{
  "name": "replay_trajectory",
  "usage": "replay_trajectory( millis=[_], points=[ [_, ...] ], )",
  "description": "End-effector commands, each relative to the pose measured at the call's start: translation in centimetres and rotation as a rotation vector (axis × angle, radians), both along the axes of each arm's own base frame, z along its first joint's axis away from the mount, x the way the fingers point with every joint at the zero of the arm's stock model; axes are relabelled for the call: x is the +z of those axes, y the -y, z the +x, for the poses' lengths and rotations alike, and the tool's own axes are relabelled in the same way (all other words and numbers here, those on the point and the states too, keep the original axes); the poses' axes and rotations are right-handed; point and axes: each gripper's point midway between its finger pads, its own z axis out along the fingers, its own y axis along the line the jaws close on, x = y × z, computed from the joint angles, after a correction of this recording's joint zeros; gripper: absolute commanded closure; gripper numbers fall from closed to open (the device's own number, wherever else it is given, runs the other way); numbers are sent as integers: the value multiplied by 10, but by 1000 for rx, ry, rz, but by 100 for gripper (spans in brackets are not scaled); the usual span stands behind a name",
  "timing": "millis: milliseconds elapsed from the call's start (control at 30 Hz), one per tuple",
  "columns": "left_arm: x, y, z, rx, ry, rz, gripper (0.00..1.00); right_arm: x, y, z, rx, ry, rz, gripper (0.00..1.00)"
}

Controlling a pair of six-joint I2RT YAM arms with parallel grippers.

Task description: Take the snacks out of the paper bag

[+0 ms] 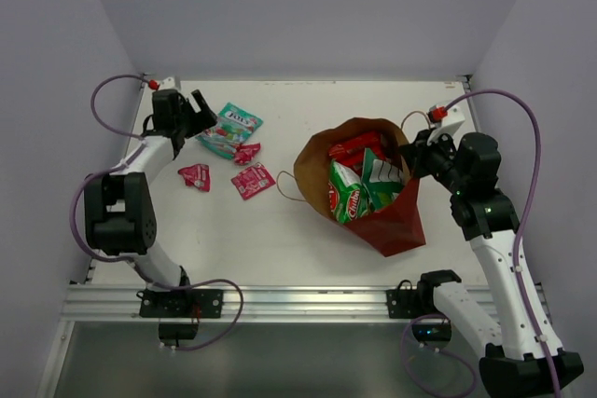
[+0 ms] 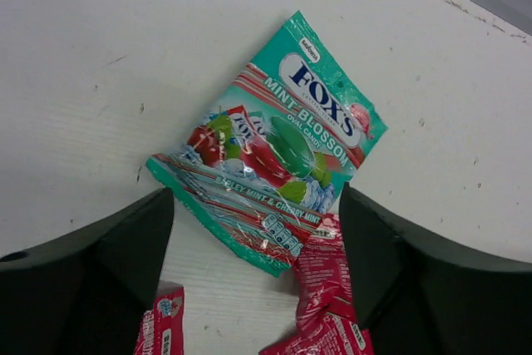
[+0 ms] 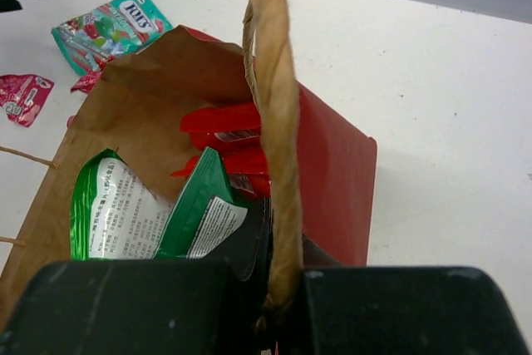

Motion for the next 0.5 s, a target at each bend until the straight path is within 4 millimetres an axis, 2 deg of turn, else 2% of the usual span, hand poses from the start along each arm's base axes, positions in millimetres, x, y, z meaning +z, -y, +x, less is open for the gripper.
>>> replay_trajectory(
  millis=[0, 33, 67, 100, 133, 167, 200, 233, 267, 333, 367, 400, 433, 467],
  points=[
    [69, -6, 0, 1, 189, 26, 9, 44, -9, 5, 44, 171, 21, 100],
    [91, 0, -8, -24, 226, 22, 2, 44, -10, 4, 52, 165, 21, 100],
    [100, 11, -13, -52, 232, 22, 0, 43, -12, 5, 67, 159, 20, 100],
    [106, 29, -22, -109, 231, 38, 0, 42, -13, 5, 76, 156, 17, 100],
    [128, 44, -32, -155, 274, 49, 0, 44, -15, 4, 89, 157, 16, 100],
    [138, 78, -43, -245, 296, 62, 0, 45, -19, 2, 115, 159, 18, 100],
    [146, 96, -53, -316, 320, 103, 0, 47, -22, 0, 135, 164, 20, 100],
    [164, 116, -65, -392, 367, 106, 0, 47, -25, -1, 150, 161, 23, 100],
    [170, 149, -81, -503, 396, 124, 0, 47, -29, -3, 197, 176, -9, 100],
    [182, 186, -104, -656, 449, 148, 1, 47, -33, -6, 237, 170, -22, 100],
    [184, 216, -123, -750, 467, 158, 0, 45, -36, -8, 257, 163, -25, 100],
    [180, 227, -132, -808, 473, 193, 1, 47, -42, -10, 306, 166, -30, 100],
    [181, 250, -147, -885, 484, 188, 2, 45, -45, -13, 330, 151, -27, 100],
    [178, 258, -153, -915, 480, 191, 2, 45, -49, -15, 357, 148, -28, 100]
  ],
)
